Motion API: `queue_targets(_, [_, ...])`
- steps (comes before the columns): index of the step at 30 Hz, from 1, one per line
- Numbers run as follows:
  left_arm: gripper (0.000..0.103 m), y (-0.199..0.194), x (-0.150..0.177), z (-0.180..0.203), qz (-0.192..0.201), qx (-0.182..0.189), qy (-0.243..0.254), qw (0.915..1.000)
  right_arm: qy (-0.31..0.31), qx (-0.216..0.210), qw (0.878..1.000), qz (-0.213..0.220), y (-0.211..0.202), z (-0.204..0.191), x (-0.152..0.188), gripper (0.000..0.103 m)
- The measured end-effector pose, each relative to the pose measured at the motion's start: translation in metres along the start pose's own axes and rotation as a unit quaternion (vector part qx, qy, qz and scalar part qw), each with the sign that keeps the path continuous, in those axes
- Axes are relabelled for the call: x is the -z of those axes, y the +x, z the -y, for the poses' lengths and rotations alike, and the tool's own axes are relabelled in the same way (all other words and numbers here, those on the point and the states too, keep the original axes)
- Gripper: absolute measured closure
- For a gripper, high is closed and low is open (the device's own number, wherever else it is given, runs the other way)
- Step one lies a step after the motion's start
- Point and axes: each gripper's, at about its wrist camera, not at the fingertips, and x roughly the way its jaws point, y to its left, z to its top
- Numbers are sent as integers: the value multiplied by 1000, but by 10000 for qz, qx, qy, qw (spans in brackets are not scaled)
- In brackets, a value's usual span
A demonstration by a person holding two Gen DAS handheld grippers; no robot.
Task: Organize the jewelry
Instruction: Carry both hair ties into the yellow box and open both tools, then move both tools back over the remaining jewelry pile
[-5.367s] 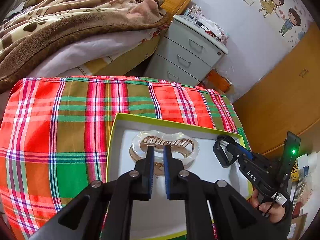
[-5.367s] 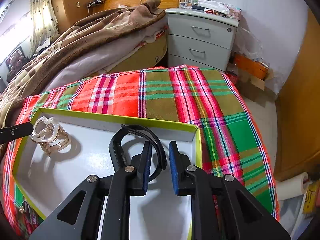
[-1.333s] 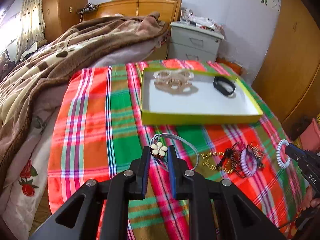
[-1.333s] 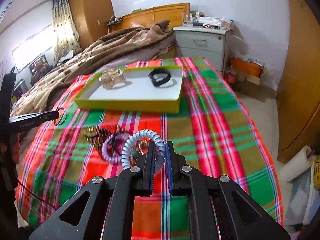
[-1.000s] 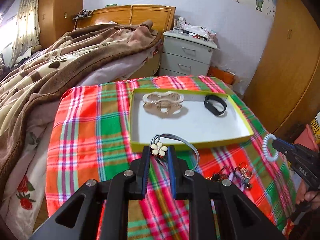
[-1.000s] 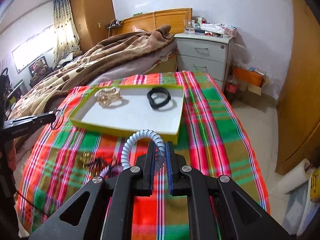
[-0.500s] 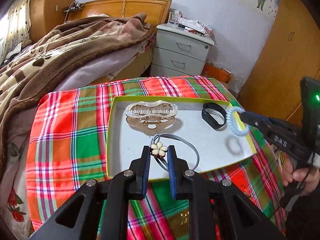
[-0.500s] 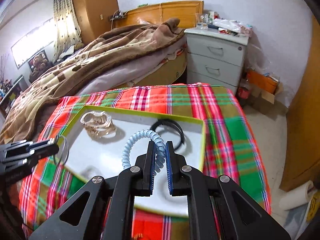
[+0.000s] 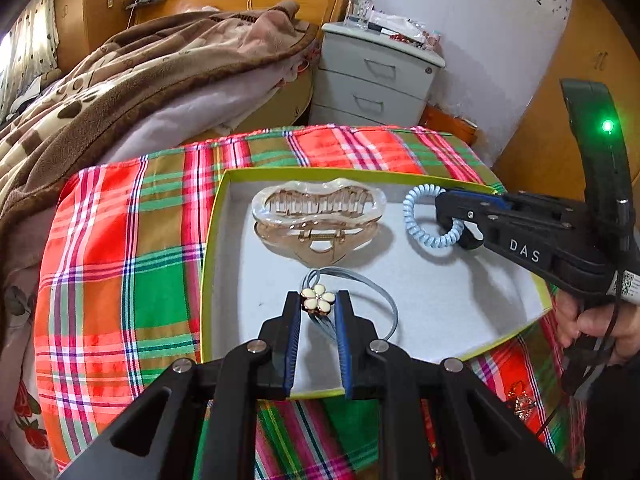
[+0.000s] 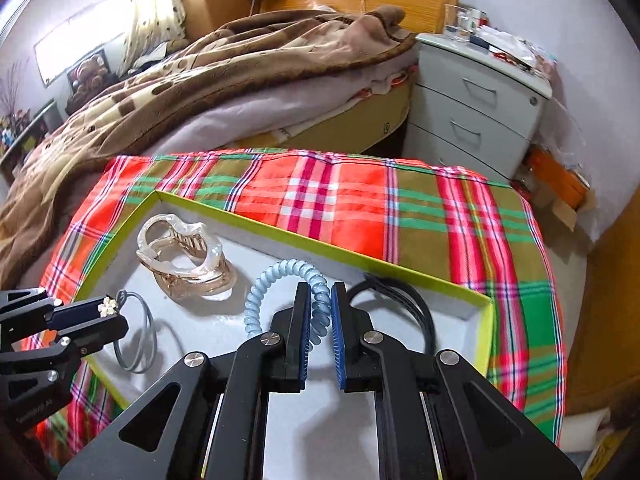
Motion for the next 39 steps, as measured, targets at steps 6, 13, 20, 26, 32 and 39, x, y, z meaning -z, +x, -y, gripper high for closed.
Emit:
queue_targets(6, [85, 9, 2, 0, -88, -47, 7, 10000, -186, 173, 9996, -81, 11, -4, -4, 93])
queue_targets(13, [85, 16, 5, -3, -180, -114, -41, 9998, -345, 211, 9991, -156, 20, -6, -5, 93])
queue_targets(20, [85, 19, 4, -5, -199, -181, -95, 9996, -383, 322, 9987, -127, 24, -6, -6, 92])
queue_targets(26, [71, 19, 3, -5, -204, -140, -116, 9996, -379, 327, 9987, -3, 19, -6, -6, 87])
queue_targets(32, [64, 9, 4, -7, -129, 2, -225, 9997, -283, 207, 9992, 175, 2, -4, -4, 64])
queue_targets(39, [63, -20, 13, 3, 102, 166, -121, 9997, -123, 54, 9982, 578, -42, 3, 12, 64])
